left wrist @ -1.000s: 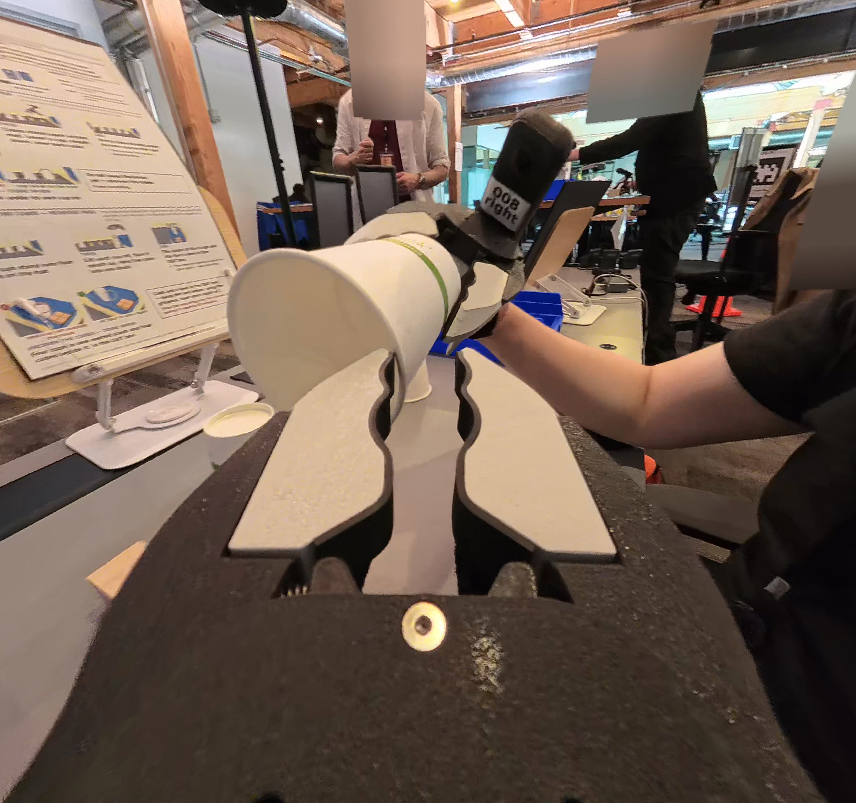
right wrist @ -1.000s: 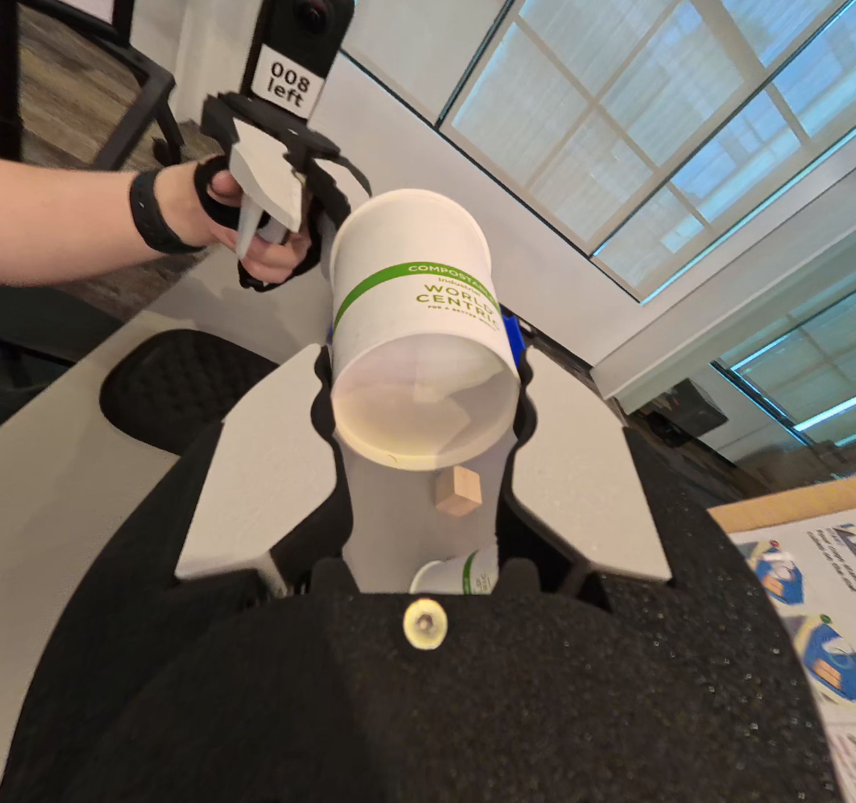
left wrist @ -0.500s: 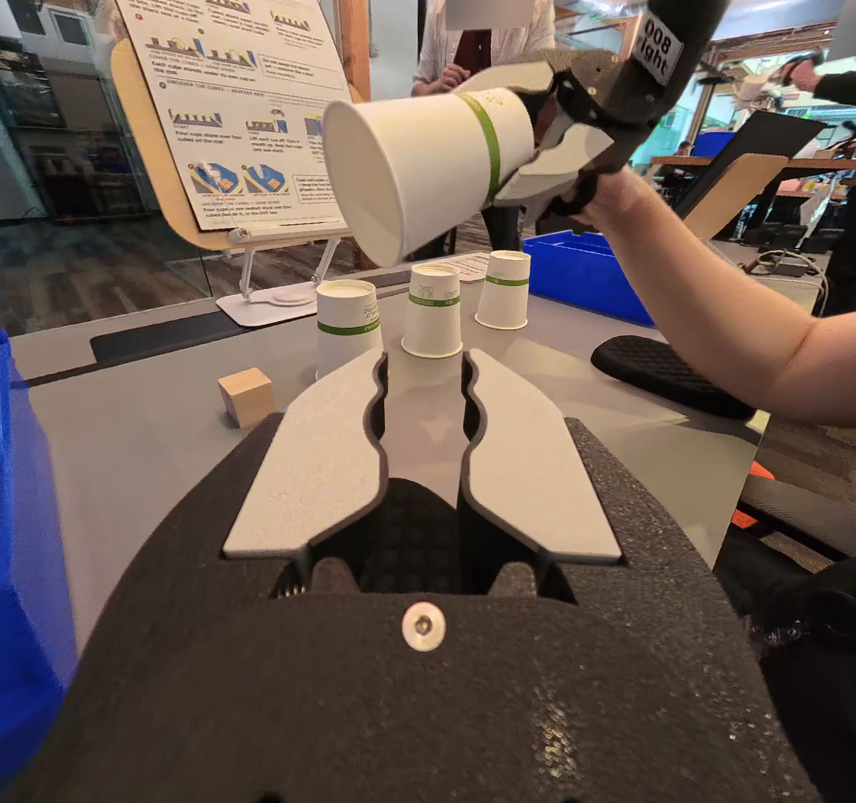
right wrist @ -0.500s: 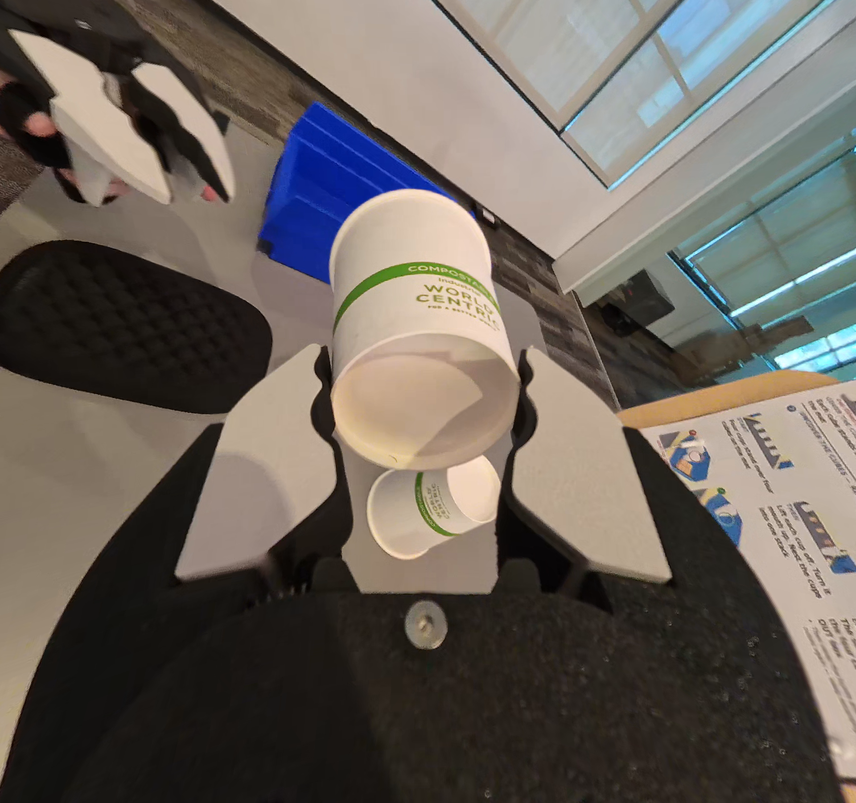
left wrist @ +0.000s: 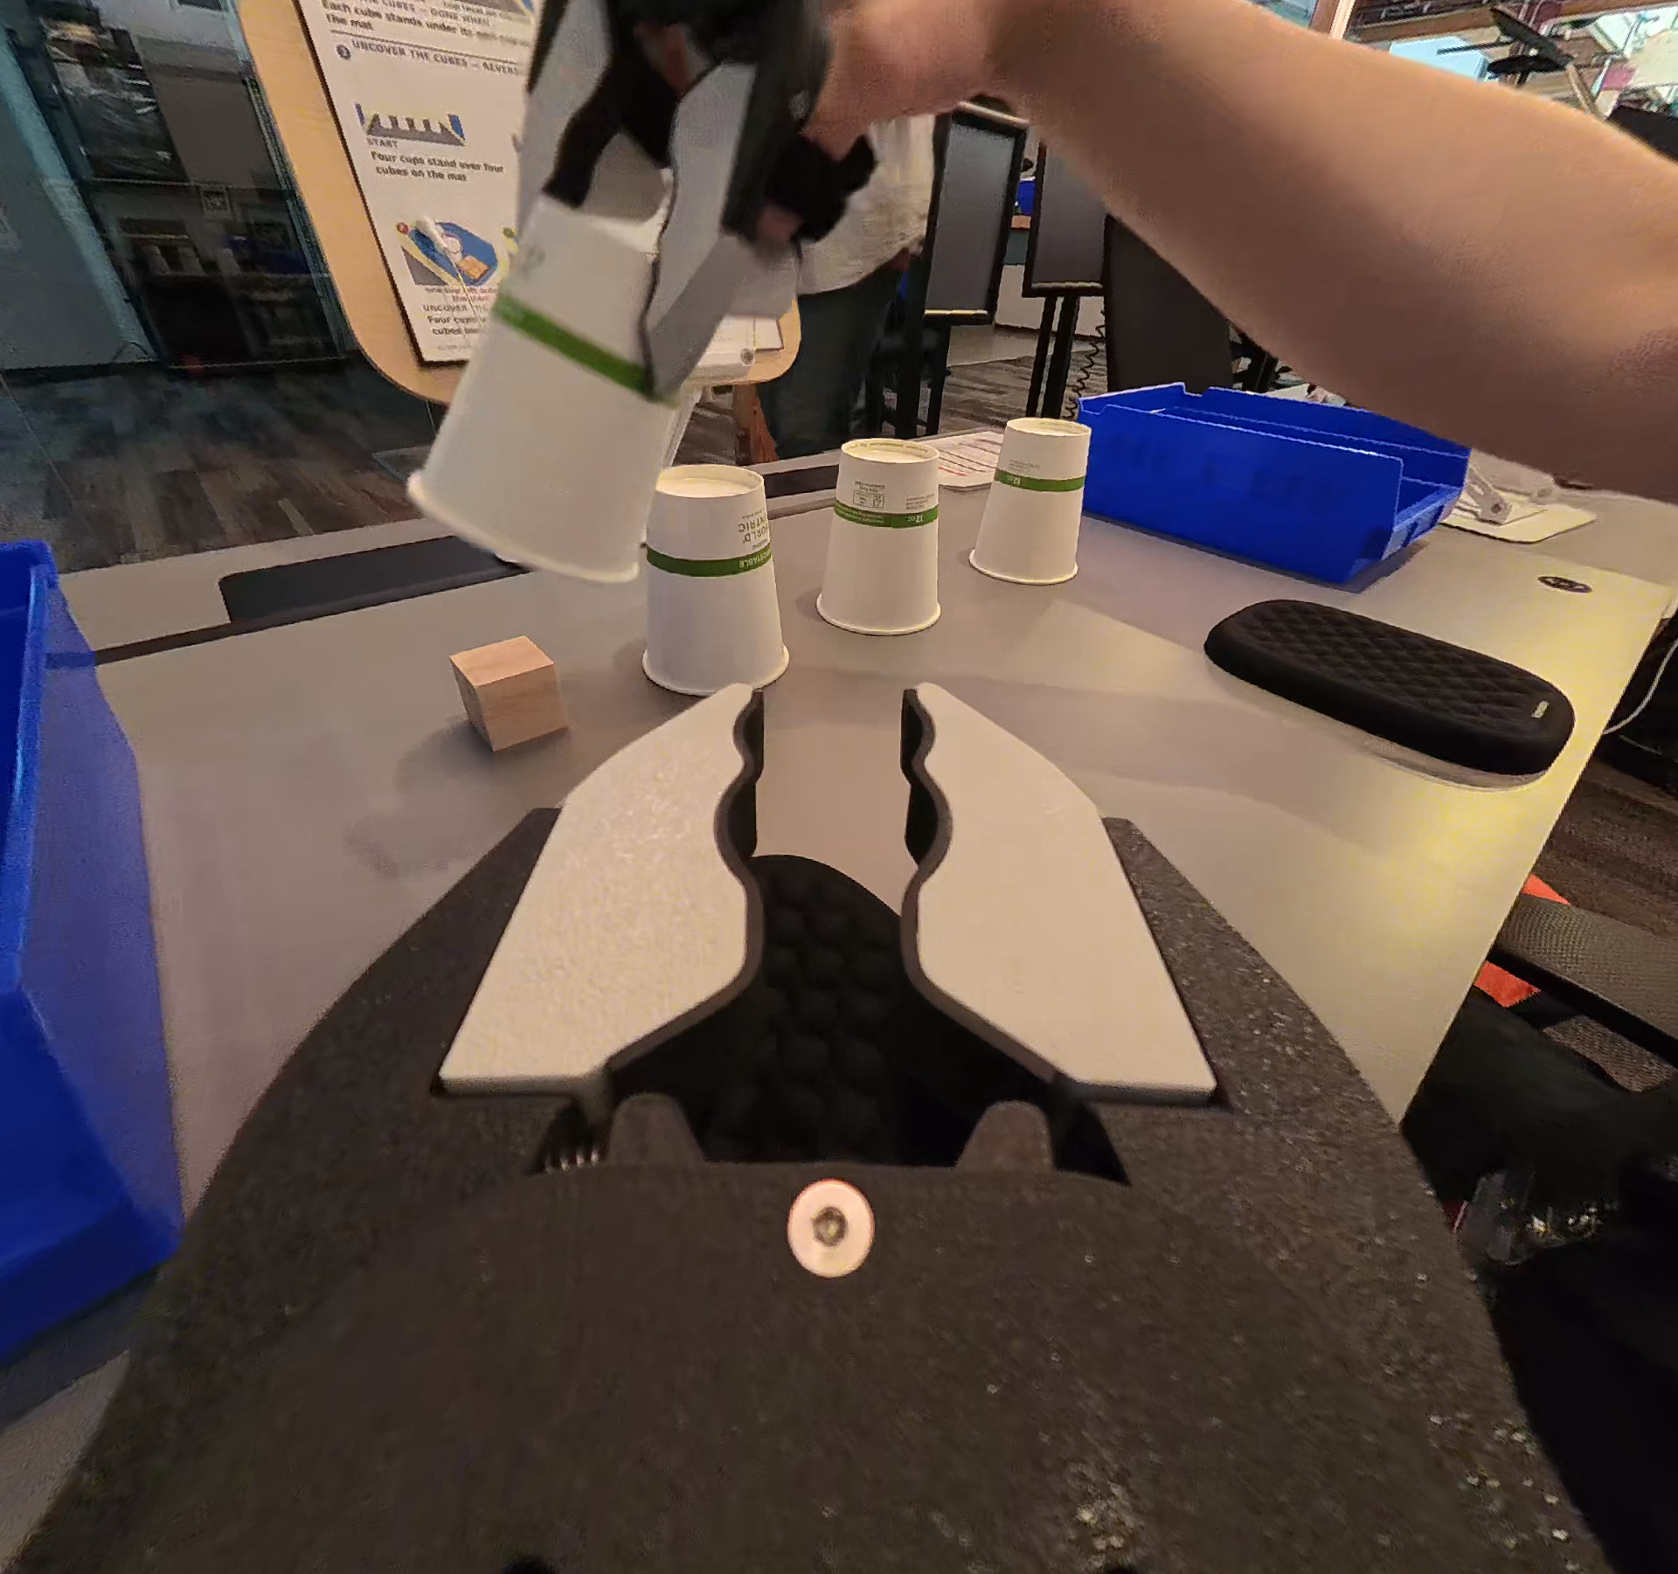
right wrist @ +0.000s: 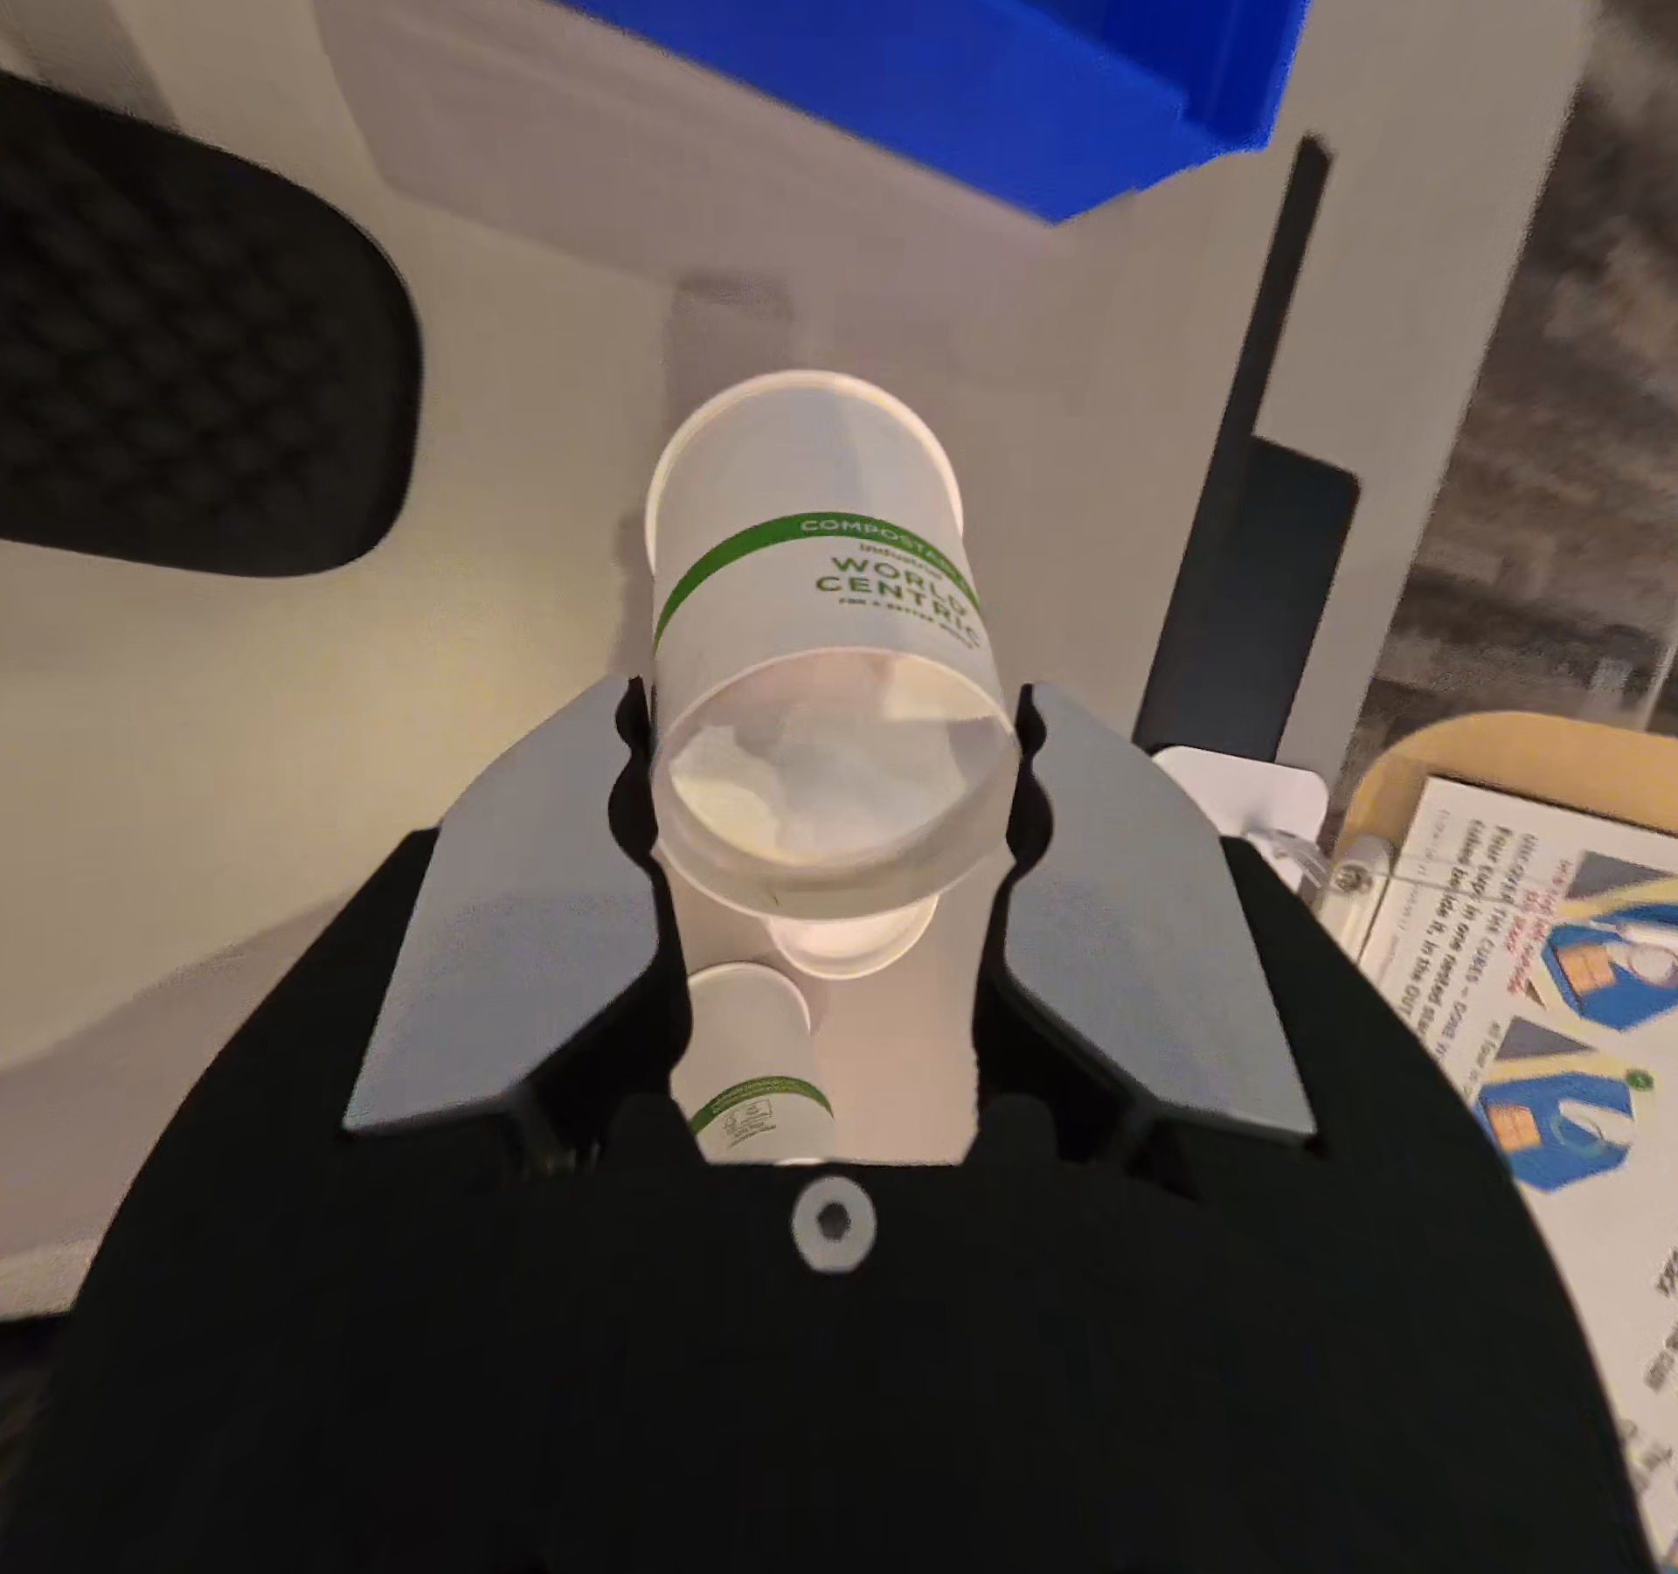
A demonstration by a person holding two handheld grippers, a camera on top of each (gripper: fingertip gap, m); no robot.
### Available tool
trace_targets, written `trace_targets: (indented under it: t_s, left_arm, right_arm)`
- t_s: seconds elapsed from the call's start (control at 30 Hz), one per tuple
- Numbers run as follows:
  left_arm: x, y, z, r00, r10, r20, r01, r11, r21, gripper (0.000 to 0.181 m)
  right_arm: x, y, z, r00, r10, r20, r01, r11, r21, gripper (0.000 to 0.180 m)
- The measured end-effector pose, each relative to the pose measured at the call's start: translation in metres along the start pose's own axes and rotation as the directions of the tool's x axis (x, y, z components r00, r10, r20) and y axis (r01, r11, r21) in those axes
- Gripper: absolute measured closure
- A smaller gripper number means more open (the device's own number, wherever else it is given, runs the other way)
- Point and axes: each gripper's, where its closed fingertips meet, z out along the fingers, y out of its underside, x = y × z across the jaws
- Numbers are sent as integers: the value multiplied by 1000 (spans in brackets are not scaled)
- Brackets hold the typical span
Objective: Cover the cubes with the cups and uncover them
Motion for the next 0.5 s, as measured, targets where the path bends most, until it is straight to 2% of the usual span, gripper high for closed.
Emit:
trace_targets:
  t_s: [0.2, 0.5]
  left_arm:
    - [4, 0, -6, 999, -13, -33, 13, 1000, 19, 153]
    - [6, 7, -9, 997, -25, -73, 26, 1000, 17, 154]
  right_arm:
    - [13, 4, 54, 995, 11, 104, 15, 968, -250, 104]
    - [20, -2, 94, 985, 42, 168, 22, 932, -362, 104]
